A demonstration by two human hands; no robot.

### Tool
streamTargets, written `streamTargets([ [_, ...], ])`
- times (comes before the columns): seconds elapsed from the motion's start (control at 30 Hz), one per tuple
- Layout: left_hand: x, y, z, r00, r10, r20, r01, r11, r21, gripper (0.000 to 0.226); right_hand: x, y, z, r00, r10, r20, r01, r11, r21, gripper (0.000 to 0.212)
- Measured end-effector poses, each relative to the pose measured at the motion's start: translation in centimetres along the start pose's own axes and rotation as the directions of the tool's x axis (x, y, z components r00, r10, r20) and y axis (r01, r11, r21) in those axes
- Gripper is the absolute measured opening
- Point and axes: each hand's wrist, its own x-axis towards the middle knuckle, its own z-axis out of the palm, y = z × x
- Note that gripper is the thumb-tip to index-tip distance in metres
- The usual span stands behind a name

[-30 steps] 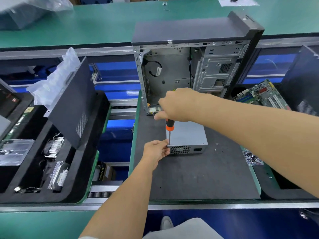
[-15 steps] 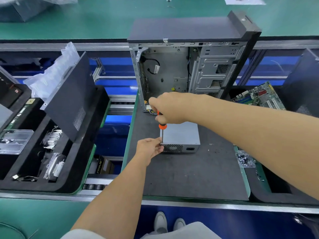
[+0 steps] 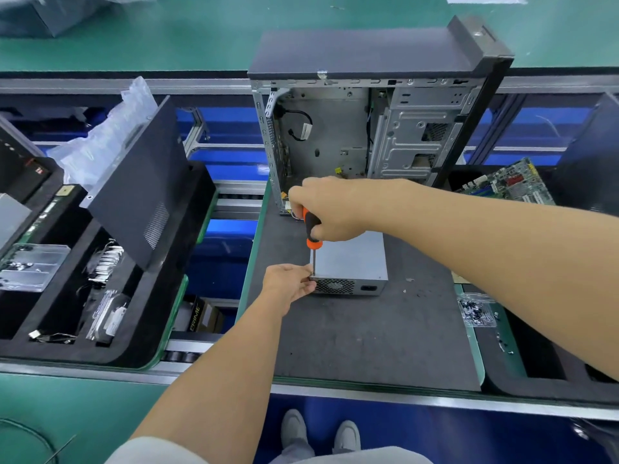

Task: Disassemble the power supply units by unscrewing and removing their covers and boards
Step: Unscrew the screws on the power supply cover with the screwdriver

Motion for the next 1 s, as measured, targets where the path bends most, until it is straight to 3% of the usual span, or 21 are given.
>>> streamTargets([
  [0.07,0.1,0.0,0.1,1.000,0.001,0.002,-0.001,1.000,0.014,0.016,-0.1,-0.2,0.1,0.997,0.076,-0.014,-0.076,0.997,-0.029,0.047],
  [0.1,0.2,0.0,0.1,1.000,0.000,-0.002,0.000,1.000,0.023,0.016,-0.1,-0.3,0.0,0.995,0.091,-0.043,-0.096,0.986,-0.136,0.051],
  [0.17,0.3,0.1,0.0,1.000,-0.005,-0.006,0.005,0.999,0.035,0.019,0.1,-0.6,0.0,0.994,0.043,-0.101,-0.073,0.944,-0.322,0.043],
  [0.27,0.3,0.2,-0.1,1.000,-0.010,0.011,0.009,0.999,0.043,0.024,0.4,-0.4,0.1,0.999,0.008,-0.042,-0.014,0.989,-0.145,0.023],
  [0.37,0.2,0.4,0.0,1.000,-0.016,0.013,0.015,0.998,0.057,0.016,0.3,-0.5,-0.1,0.999,0.034,0.024,-0.033,0.999,-0.031,0.039],
  [0.43,0.2,0.5,0.1,1.000,-0.015,0.003,0.015,0.998,0.069,0.013,-0.1,-0.7,-0.3,0.988,0.151,0.017,-0.145,0.969,-0.200,0.050],
  [0.5,0.2,0.6,0.1,1.000,-0.017,-0.011,0.017,0.996,0.084,0.013,-0.2,-0.9,-0.4,0.993,0.110,-0.037,-0.116,0.892,-0.438,0.038],
  [0.53,0.2,0.6,0.1,1.000,-0.021,-0.011,0.021,0.996,0.088,0.012,-0.3,-1.0,-0.4,0.994,0.099,-0.052,-0.112,0.887,-0.448,0.034],
  [0.63,0.2,0.7,0.2,0.999,-0.035,-0.003,0.035,0.996,0.083,0.010,-0.4,-0.5,-0.6,0.996,0.088,-0.018,-0.090,0.980,-0.178,0.027],
  [0.77,0.2,0.8,0.3,0.999,-0.045,-0.008,0.045,0.995,0.092,0.010,-0.6,-0.4,-0.6,0.992,0.125,-0.005,-0.125,0.992,0.026,0.035],
  [0.83,0.2,0.9,0.3,0.998,-0.055,-0.015,0.056,0.993,0.103,0.010,-0.6,-0.6,-0.3,0.978,0.208,-0.006,-0.208,0.975,-0.072,0.049],
  [0.9,0.2,1.1,0.4,0.997,-0.067,-0.027,0.069,0.991,0.115,0.009,-0.2,-0.7,0.0,0.984,0.162,-0.072,-0.176,0.939,-0.297,0.040],
  [1.0,0.3,1.2,0.4,0.997,-0.077,-0.033,0.080,0.988,0.135,0.007,-0.1,-0.6,0.0,0.987,0.136,-0.084,-0.149,0.974,-0.171,0.029],
])
